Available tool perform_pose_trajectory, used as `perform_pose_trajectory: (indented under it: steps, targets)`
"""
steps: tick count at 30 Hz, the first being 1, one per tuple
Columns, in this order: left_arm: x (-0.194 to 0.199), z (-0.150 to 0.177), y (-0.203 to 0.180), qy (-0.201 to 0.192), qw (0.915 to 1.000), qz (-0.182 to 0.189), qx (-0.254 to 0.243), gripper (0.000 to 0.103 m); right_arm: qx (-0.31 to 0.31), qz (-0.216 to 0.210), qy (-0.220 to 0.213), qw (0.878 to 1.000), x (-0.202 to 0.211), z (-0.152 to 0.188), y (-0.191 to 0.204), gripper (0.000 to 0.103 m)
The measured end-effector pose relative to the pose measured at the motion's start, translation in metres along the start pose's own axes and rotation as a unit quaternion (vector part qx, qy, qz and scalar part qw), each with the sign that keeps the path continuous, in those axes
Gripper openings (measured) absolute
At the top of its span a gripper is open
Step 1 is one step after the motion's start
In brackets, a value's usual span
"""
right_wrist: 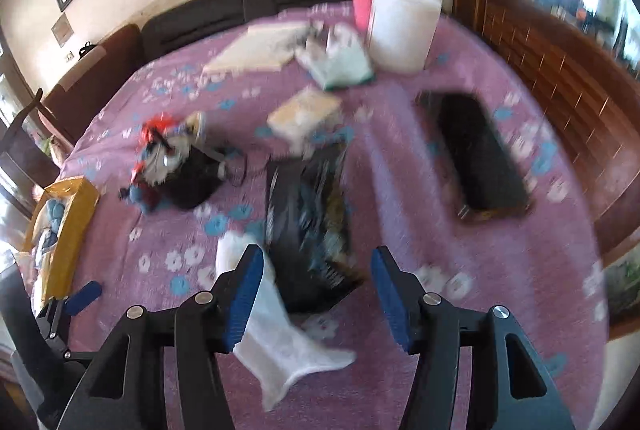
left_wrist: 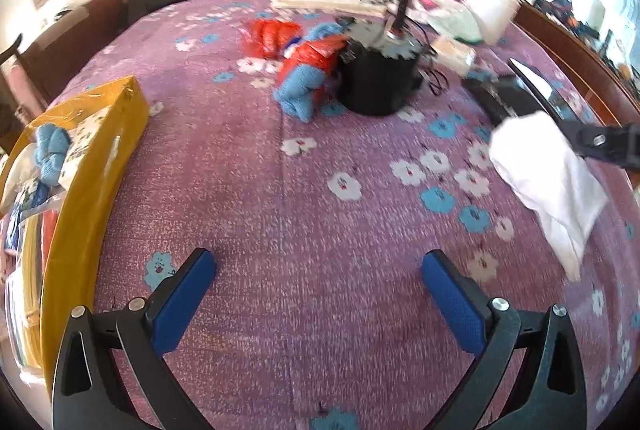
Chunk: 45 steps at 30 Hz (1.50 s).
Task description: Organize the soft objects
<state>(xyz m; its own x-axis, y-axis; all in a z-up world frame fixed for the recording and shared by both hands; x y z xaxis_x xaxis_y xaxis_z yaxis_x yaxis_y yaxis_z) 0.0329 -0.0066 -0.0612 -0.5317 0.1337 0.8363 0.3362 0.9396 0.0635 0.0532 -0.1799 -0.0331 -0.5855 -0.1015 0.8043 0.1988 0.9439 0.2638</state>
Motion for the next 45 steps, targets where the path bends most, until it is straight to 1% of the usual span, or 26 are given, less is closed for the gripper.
perform_pose_trajectory:
  steps: [2,3,4,6,7,8,9,10,12,14,19,21,24,25,26,28,30,31,33,34,36,39,40,41,43,45]
  targets:
    - [0.002,0.003,-0.001,0.008,0.9998,0.012,-0.012,0.103,0.008,-0.016,0.021,1.000,-0.006,0.016,0.008,0.060]
    - [0.002,0.004,-0.002,0.010,0.9998,0.012,-0.016,0.103,0.019,-0.036,0.034,0.999,-0.008,0.026,0.017,0.060]
    - [0.003,0.005,-0.002,0.008,0.9998,0.012,-0.016,0.103,0.027,-0.059,0.042,0.997,-0.007,0.033,0.025,0.060]
    - [0.003,0.006,-0.003,0.001,0.9998,0.013,-0.016,0.103,0.042,-0.146,0.071,0.986,0.001,0.047,0.048,0.061]
    - [0.003,0.006,-0.003,0.002,0.9997,0.014,-0.019,0.103,0.046,-0.174,0.073,0.981,0.009,0.048,0.054,0.061]
    - [0.003,0.006,-0.003,0.001,0.9997,0.015,-0.019,0.103,0.046,-0.182,0.058,0.981,0.018,0.042,0.054,0.061]
    - [0.003,0.006,-0.003,0.001,0.9997,0.014,-0.019,0.103,0.040,-0.177,0.040,0.983,0.025,0.034,0.050,0.064]
    - [0.003,0.006,-0.003,0.001,0.9997,0.015,-0.019,0.103,0.027,-0.161,0.022,0.986,0.030,0.023,0.042,0.072]
    - [0.004,0.006,-0.003,0.001,0.9997,0.015,-0.019,0.103,0.000,-0.106,-0.001,0.994,0.030,0.005,0.021,0.076]
    - [0.004,0.006,-0.003,0.001,0.9997,0.015,-0.019,0.103,-0.019,-0.075,0.008,0.997,0.020,0.000,0.009,0.076]
    - [0.004,0.006,-0.003,0.001,0.9997,0.015,-0.018,0.103,-0.066,-0.057,0.066,0.994,-0.021,0.012,0.013,0.076]
    - [0.004,0.006,-0.003,0.001,0.9997,0.015,-0.019,0.103,-0.068,-0.048,0.059,0.995,-0.029,0.011,0.020,0.076]
    - [0.004,0.006,-0.003,0.001,0.9997,0.015,-0.019,0.103,-0.038,-0.010,0.034,0.999,-0.039,0.006,0.030,0.076]
    - [0.004,0.006,-0.003,0.001,0.9997,0.014,-0.019,0.103,-0.028,-0.006,0.040,0.999,-0.044,0.007,0.032,0.073]
    - [0.004,0.006,-0.003,0.001,0.9997,0.014,-0.019,0.103,-0.015,0.002,0.033,0.999,-0.042,0.007,0.033,0.049]
    - [0.004,0.006,-0.003,0.001,0.9997,0.015,-0.019,0.103,-0.016,-0.006,0.039,0.999,-0.037,0.011,0.027,0.046]
    - [0.005,0.008,-0.003,0.015,0.9995,0.018,-0.020,0.103,-0.017,0.001,0.036,0.999,-0.030,0.015,0.013,0.046]
    - [0.008,0.009,-0.003,0.027,0.9991,0.029,-0.011,0.103,-0.018,0.004,0.034,0.999,-0.025,0.018,0.006,0.046]
    - [0.018,0.004,-0.008,0.023,0.9959,0.085,0.020,0.103,-0.027,0.000,0.031,0.999,-0.018,0.024,-0.011,0.046]
    - [0.022,-0.002,-0.010,0.018,0.9944,0.099,0.034,0.103,-0.032,-0.003,0.029,0.999,-0.014,0.027,-0.018,0.046]
    - [0.020,-0.015,-0.017,0.019,0.9937,0.104,0.038,0.103,-0.039,-0.008,0.026,0.999,-0.008,0.031,-0.028,0.046]
    - [-0.001,-0.025,-0.033,0.039,0.9949,0.091,0.020,0.103,-0.045,-0.017,0.024,0.999,-0.002,0.037,-0.035,0.047]
    - [-0.010,-0.027,-0.037,0.047,0.9959,0.076,0.013,0.103,-0.045,-0.017,0.023,0.999,0.001,0.040,-0.037,0.047]
    - [-0.013,-0.032,-0.042,0.036,0.9981,0.049,-0.003,0.103,-0.042,-0.017,0.022,0.999,0.003,0.043,-0.038,0.047]
    - [-0.020,-0.038,-0.054,0.041,0.9983,0.031,-0.026,0.103,-0.038,-0.014,0.019,0.999,0.006,0.047,-0.038,0.047]
    - [-0.024,-0.044,-0.065,0.039,0.9980,0.034,-0.036,0.103,-0.037,-0.013,0.016,0.999,0.006,0.049,-0.035,0.047]
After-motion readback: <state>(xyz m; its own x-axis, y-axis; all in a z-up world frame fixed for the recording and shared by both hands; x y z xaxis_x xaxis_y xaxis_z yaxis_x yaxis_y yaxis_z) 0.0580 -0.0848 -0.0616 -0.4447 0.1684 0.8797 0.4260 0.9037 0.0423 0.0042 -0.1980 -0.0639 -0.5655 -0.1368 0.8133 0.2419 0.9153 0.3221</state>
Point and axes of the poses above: each gripper's, at about its wrist camera, not at the fingertips, and x roughly against the way its jaws point, y to its left, z to its underside, the point moved 8 cm from there along -x, roughly the way its jaws point, and after that the axes turned 6 degrees about -x, right-handed, at the moved point
